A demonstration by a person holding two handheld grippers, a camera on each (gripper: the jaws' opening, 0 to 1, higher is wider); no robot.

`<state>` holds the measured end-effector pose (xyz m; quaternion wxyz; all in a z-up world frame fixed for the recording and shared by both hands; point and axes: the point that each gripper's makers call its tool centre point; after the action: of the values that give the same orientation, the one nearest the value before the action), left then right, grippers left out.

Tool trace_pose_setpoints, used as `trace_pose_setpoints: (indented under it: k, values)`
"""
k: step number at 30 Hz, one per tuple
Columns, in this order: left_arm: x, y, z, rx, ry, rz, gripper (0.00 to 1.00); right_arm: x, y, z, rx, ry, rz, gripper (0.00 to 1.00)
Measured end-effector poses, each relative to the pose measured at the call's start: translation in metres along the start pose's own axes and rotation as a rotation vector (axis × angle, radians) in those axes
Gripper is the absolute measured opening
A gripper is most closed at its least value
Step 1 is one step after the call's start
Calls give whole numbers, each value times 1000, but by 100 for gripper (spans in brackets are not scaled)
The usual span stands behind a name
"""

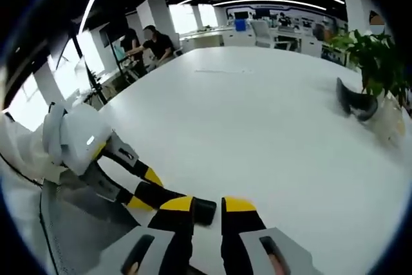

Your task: Press the specified remote control buttons in sequence, fully releasing each button before pressing the next.

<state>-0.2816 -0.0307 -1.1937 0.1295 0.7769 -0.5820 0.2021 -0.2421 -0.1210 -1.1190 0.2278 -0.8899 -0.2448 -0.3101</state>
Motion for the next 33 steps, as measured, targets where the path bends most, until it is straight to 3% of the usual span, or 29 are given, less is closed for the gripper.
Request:
trace_pose_setpoints:
  k: [5, 11, 20, 27, 33]
  values:
    - [0, 1, -1, -7, 30, -14, 24, -6, 1, 7, 18, -52, 41, 0]
    - [1, 1, -2, -27, 96, -13, 24, -10, -3, 17, 36, -97, 42, 0]
    - [1, 2, -1, -19, 126, 3, 24, -24, 0, 31, 46, -165, 88, 0]
    - [4, 3, 0, -37, 182, -9, 24, -34, -1, 37, 62, -211, 98, 0]
    - [4, 4, 1, -23, 169, 8, 24, -42, 0, 40, 64, -248, 105, 0]
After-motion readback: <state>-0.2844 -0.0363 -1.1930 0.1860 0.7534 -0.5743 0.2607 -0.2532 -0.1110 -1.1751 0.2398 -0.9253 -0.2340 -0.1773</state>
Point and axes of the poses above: the point that each gripper's makers call its tool centre point, and the gripper's own axes: z roughly forward along the fingers, y roughly to its right, x roughly out of its top, and after that the axes turned 3 degrees about x, right-handed
